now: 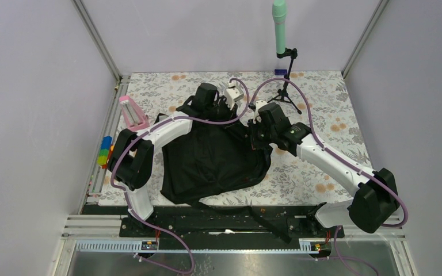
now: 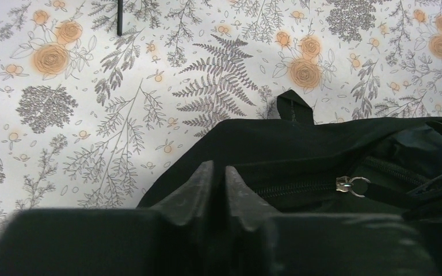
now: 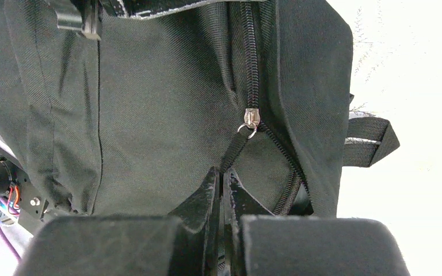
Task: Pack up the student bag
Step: Zip the student bag at the center of the board.
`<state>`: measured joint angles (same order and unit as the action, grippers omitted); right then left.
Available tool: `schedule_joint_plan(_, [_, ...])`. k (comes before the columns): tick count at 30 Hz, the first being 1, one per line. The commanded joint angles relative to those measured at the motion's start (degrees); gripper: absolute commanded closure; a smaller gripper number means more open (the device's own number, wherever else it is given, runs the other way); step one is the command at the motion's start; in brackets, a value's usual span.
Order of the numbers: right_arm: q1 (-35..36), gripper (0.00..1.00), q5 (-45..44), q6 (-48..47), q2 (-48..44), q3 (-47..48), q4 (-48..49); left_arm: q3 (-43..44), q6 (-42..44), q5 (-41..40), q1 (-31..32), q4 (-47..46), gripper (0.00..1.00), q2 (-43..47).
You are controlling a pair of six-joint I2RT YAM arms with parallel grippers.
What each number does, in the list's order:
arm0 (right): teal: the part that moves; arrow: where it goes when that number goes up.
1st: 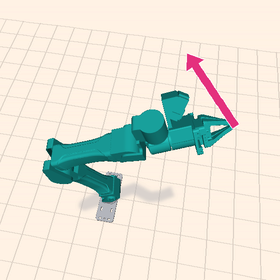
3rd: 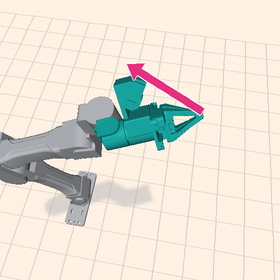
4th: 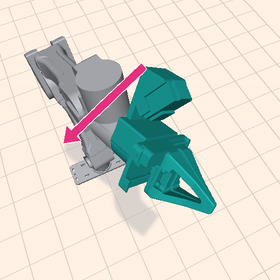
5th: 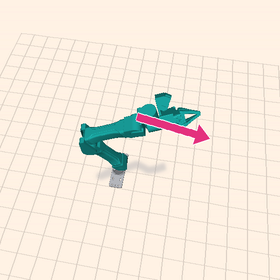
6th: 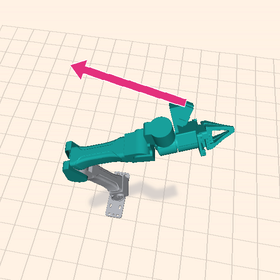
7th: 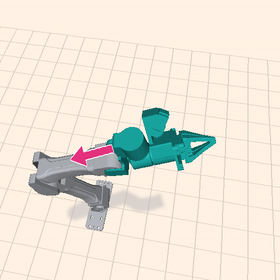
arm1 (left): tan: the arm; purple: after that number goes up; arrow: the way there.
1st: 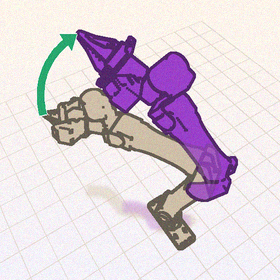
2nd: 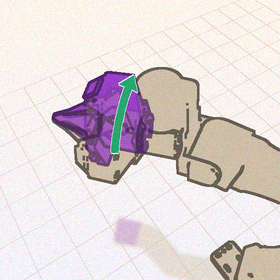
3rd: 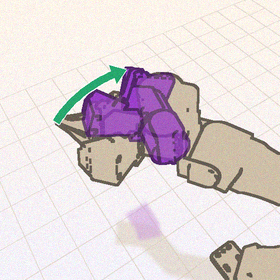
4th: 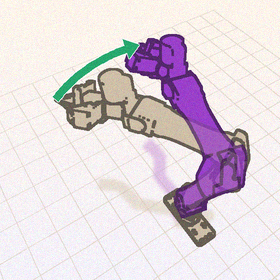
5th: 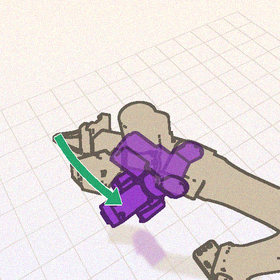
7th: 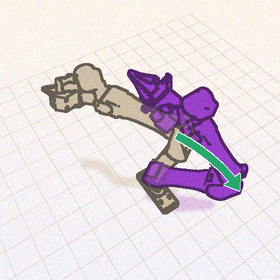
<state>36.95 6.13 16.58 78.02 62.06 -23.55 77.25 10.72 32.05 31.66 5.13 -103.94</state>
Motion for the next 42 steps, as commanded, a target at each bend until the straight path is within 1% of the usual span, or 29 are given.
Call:
schedule_joint_plan(1, [0.14, 1.00, 2.35, 0.79, -3.09, -0.24, 1.05, 0.53, 1.90, -2.71, 0.06, 0.24, 0.98, 2.55])
schedule_joint_plan(2, [0.14, 1.00, 1.72, 1.03, -3.35, -0.50, 1.01, 0.51, 1.91, -3.14, 0.05, 0.37, 1.00, 2.66])
schedule_joint_plan(6, [0.01, 1.00, -2.00, 2.39, -4.51, -1.59, 1.05, 0.38, 1.68, -6.65, 0.02, 0.34, 1.00, 3.41])
schedule_joint_plan(11, [-0.44, 1.00, -8.60, 4.55, -6.79, -2.97, 0.26, -0.87, -0.26, -14.66, -0.02, -2.48, 1.00, 5.12])
schedule_joint_plan(13, [-1.48, 1.00, -9.82, 5.38, -7.68, -3.25, -0.02, -1.47, -0.85, -18.11, -0.02, -3.72, 1.00, 5.83])
schedule_joint_plan(20, [-3.70, 1.00, -6.90, 5.44, -7.98, -1.96, -2.11, -1.23, -2.54, -28.59, -0.18, -4.86, 1.00, 6.90])
schedule_joint_plan(25, [-3.84, 1.00, -3.55, 5.89, -8.48, -2.85, -2.67, -0.60, -5.47, -33.50, -1.72, -6.87, 1.00, 7.00])
schedule_joint_plan(29, [-3.82, 1.00, -1.72, 6.22, -8.63, -4.29, -3.24, -0.04, -8.52, -34.62, -3.76, -7.06, 1.00, 6.66])
schedule_joint_plan(40, [-3.81, 1.00, -1.02, 8.05, -9.23, -6.80, -3.12, 0.75, -17.03, -40.00, -9.86, -5.59, 1.00, 6.72])
schedule_joint_plan(42, [-3.87, 1.00, 0.31, 8.82, -9.07, -7.60, -1.75, 0.82, -18.06, -40.14, -10.77, -5.23, 1.00, 6.80])
